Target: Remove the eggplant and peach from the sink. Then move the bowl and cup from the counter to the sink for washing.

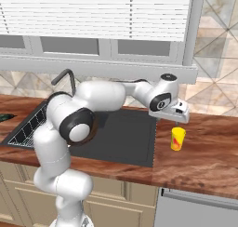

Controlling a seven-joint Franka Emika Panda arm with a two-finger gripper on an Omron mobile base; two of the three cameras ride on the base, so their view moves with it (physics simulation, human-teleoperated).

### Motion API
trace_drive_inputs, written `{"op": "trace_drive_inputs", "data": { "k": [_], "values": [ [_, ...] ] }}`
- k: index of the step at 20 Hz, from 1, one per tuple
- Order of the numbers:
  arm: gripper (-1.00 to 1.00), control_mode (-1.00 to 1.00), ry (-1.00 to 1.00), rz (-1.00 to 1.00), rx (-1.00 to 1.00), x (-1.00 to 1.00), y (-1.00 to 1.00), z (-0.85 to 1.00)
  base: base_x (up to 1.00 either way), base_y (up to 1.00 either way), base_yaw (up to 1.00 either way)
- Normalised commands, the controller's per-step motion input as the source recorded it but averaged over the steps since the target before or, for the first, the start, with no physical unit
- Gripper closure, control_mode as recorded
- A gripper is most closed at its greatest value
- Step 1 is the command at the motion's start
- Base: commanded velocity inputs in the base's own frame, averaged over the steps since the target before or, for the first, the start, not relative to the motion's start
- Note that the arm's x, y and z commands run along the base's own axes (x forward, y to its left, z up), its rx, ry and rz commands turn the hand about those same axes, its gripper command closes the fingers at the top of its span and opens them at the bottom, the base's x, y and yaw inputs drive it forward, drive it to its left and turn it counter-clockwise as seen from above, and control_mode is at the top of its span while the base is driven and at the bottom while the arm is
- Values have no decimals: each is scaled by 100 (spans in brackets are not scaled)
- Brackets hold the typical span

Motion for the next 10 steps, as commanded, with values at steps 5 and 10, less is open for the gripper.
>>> {"op": "trace_drive_inputs", "data": {
  "k": [5, 10],
  "values": [
    [-100, -100, 0, 0, 0, 8, -10, -11, 0, 0, 0],
    [-100, -100, 0, 0, 0, 0, -11, -5, 0, 0, 0]
  ]
}}
